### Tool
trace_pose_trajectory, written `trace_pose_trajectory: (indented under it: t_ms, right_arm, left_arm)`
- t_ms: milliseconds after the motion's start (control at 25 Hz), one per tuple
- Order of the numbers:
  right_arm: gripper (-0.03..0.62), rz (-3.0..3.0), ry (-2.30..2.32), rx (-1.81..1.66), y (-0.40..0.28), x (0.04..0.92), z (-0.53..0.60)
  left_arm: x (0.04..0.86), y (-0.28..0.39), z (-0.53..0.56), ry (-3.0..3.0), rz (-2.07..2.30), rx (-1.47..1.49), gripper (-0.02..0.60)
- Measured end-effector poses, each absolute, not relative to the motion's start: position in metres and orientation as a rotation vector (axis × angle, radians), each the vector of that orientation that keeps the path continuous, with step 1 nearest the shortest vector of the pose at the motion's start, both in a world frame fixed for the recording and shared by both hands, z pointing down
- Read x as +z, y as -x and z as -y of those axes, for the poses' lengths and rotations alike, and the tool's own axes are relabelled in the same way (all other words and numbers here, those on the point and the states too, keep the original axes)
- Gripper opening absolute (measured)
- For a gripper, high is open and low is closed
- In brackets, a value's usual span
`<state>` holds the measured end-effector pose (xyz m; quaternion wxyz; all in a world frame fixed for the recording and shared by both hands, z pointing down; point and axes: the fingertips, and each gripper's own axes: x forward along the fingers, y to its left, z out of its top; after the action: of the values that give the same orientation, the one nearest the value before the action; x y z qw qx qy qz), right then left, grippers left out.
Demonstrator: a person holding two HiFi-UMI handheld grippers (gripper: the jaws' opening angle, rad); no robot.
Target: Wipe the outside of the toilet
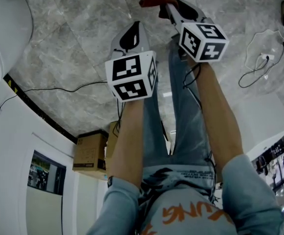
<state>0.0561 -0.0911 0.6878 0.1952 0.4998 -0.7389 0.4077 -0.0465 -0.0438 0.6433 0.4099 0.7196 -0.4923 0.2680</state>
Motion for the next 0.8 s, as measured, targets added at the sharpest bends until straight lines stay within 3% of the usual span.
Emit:
trace_pose_trajectory:
  t_ms: [800]
  right_arm:
    - [0.064,2.046,-1.416,1.196,-0.167,0.699,0.095]
  left_arm:
    - [0.653,-0.056,0.046,-1.793,1.241,0.692,-0.002]
